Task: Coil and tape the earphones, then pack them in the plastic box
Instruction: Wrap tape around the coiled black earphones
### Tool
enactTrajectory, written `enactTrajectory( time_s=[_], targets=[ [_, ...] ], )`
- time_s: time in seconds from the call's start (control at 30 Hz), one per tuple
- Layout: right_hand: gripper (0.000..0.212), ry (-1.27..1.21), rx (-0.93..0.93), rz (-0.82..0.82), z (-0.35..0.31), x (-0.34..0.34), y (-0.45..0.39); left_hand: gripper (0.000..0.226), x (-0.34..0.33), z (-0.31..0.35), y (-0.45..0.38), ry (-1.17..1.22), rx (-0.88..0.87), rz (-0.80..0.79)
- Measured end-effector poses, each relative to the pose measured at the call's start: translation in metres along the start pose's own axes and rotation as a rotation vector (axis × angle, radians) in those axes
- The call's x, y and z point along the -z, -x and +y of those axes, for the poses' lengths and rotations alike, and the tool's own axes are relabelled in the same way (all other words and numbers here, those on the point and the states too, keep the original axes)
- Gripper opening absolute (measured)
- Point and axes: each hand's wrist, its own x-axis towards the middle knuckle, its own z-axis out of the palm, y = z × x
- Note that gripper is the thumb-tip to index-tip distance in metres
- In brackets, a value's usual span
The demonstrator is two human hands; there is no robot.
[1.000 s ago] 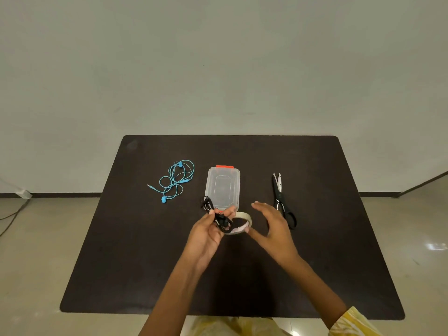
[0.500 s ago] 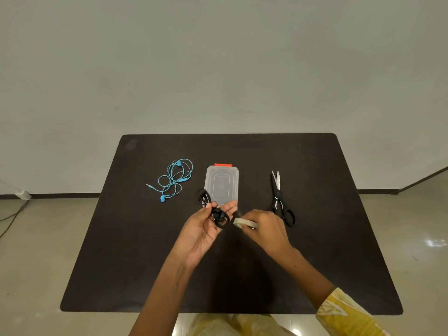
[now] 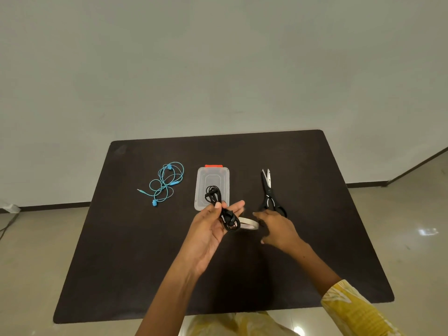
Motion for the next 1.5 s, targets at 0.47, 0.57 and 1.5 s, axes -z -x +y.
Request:
enactTrajectory(
  time_s=[0.47, 0.57, 1.5],
  targets=[
    [0.059, -0.067, -0.616, 0.184, 0.017, -0.022, -0.048, 0.022, -0.01, 0.009, -0.002, -0.126, -0.059, 0.132],
    [0.042, -0.301, -0.606, 0.118, 0.024, -0.011, -0.048, 0.023, -0.017, 0.011, -0.006, -0.118, -0.053, 0.129],
    [0.098, -2.368, 0.243, -0.804, -0.02, 0.005, 0.075, 0.022, -0.07, 0.031, -0.083, -0.129, -0.139, 0.133]
  ],
)
